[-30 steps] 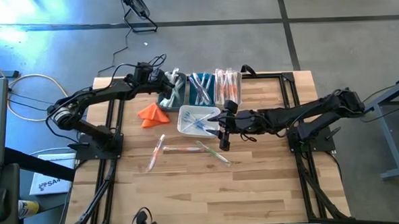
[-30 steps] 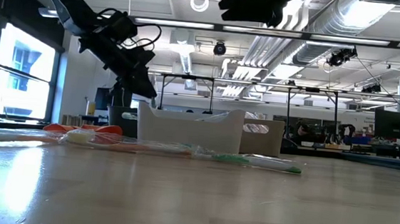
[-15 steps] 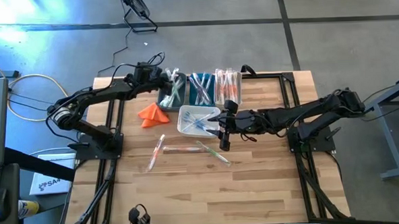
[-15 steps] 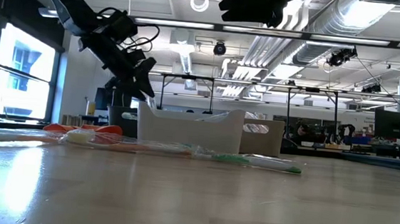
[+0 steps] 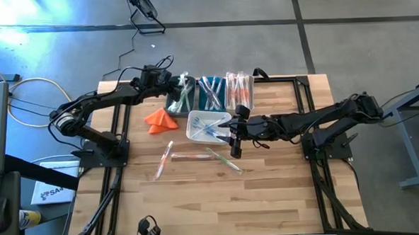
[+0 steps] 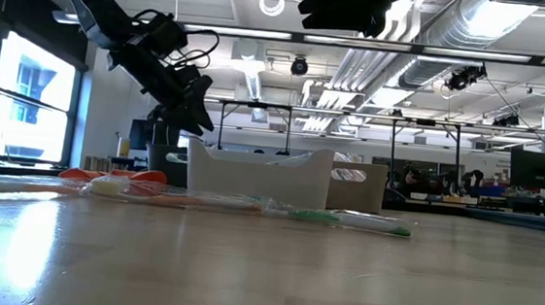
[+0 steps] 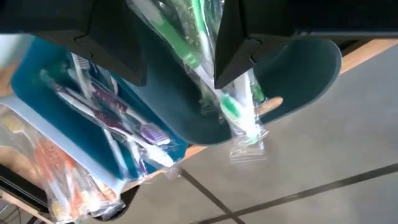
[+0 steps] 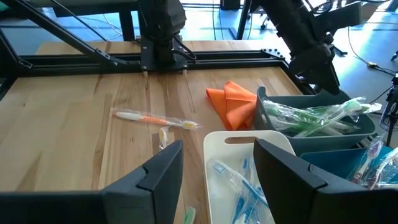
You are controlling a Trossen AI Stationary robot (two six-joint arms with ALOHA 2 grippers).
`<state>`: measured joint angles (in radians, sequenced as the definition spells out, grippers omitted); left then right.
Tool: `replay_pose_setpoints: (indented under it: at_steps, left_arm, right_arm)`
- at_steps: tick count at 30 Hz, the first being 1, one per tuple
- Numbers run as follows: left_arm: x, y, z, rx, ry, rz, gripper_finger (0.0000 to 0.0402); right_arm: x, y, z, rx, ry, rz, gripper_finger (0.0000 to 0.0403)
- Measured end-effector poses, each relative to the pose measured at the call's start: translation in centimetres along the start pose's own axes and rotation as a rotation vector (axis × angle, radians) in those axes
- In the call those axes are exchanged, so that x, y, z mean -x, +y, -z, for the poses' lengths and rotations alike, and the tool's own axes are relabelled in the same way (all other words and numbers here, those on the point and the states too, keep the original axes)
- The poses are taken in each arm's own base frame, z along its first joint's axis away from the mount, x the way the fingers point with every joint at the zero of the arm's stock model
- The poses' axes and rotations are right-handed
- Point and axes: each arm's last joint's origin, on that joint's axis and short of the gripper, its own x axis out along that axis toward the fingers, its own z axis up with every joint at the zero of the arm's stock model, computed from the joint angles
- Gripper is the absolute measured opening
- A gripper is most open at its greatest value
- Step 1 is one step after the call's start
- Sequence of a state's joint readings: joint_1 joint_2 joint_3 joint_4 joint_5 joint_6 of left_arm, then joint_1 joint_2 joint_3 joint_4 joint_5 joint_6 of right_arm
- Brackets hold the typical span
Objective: Pick & Place Toothbrushes
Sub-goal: Put the orange toothbrush into the gray bin
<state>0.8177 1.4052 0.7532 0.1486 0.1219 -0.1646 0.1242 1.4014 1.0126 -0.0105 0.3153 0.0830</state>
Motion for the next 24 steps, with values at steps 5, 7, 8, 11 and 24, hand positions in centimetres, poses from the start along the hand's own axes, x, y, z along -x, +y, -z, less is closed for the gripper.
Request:
replay_pose_setpoints:
  at_steps: [5,7,8,11,24]
  left_arm:
    - [0.0,0.0,0.0,-0.002,0.004,0.005,0.0184]
    - [0.0,-0.1,0.3,-0.029,0.033,0.047,0.0184]
    - [0.0,-0.2,0.4,-0.054,0.048,0.079,0.0184]
    - [0.4,-0.4,0.5,-0.077,0.079,0.151,0.0183]
    - [7.1,-1.9,-0.3,-0.136,0.103,0.191,0.0095]
  right_arm:
    - [0.0,0.0,0.0,0.0,0.0,0.0,0.0188]
    - [0.0,0.0,0.0,0.0,0.0,0.0,0.0188]
    - [0.0,0.0,0.0,-0.002,0.0,0.0,0.0188]
    - [0.0,0.0,0.0,-0.003,0.0,0.0,0.0188]
    - [0.0,0.0,0.0,-0.001,0.001,-0.003,0.0188]
